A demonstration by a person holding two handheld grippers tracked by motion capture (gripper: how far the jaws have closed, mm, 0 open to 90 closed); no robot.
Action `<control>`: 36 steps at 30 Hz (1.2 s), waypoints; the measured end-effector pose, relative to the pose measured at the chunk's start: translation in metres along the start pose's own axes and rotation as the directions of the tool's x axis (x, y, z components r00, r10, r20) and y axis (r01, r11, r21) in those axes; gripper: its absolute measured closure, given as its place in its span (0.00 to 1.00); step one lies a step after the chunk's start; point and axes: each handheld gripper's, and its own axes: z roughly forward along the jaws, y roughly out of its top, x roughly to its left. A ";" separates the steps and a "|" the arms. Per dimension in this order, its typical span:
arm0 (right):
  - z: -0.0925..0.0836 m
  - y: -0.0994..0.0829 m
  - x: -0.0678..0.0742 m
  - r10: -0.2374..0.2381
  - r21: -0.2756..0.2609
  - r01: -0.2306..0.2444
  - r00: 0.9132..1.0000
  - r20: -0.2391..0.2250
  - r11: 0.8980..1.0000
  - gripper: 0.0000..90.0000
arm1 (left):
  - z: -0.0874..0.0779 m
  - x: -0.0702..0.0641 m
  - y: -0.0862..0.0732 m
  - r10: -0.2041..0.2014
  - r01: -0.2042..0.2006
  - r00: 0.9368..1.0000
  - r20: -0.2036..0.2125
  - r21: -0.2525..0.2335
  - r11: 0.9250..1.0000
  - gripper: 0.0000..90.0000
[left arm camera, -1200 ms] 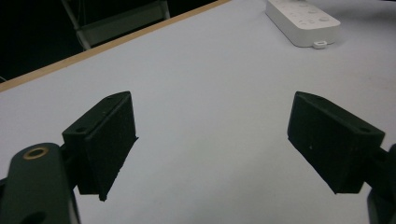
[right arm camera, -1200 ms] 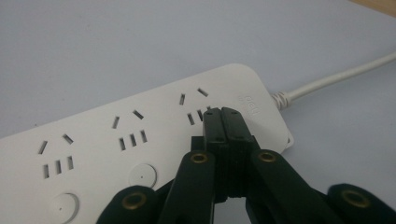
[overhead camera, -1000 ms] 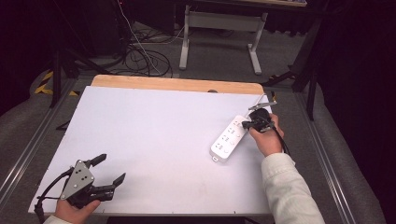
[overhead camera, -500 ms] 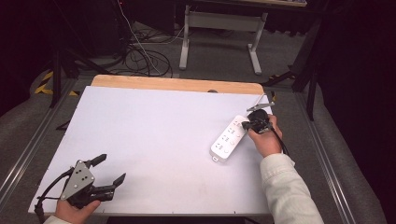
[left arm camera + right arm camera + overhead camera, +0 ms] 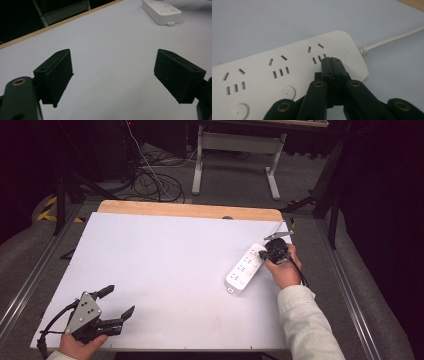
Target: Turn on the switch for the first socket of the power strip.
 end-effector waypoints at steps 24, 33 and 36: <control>0.001 -0.002 0.000 0.012 -0.008 -0.012 1.000 -0.004 1.000 1.00 | 0.000 0.000 0.000 -0.002 0.002 1.000 0.005 -0.003 1.000 0.18; 0.002 -0.003 -0.001 0.029 -0.007 -0.029 1.000 -0.008 1.000 1.00 | 0.000 0.000 0.000 0.003 -0.003 1.000 0.006 -0.001 1.000 0.18; 0.001 -0.005 -0.002 0.045 -0.016 -0.045 0.999 -0.023 0.999 1.00 | 0.000 0.000 0.000 0.001 -0.001 1.000 0.005 -0.001 1.000 0.18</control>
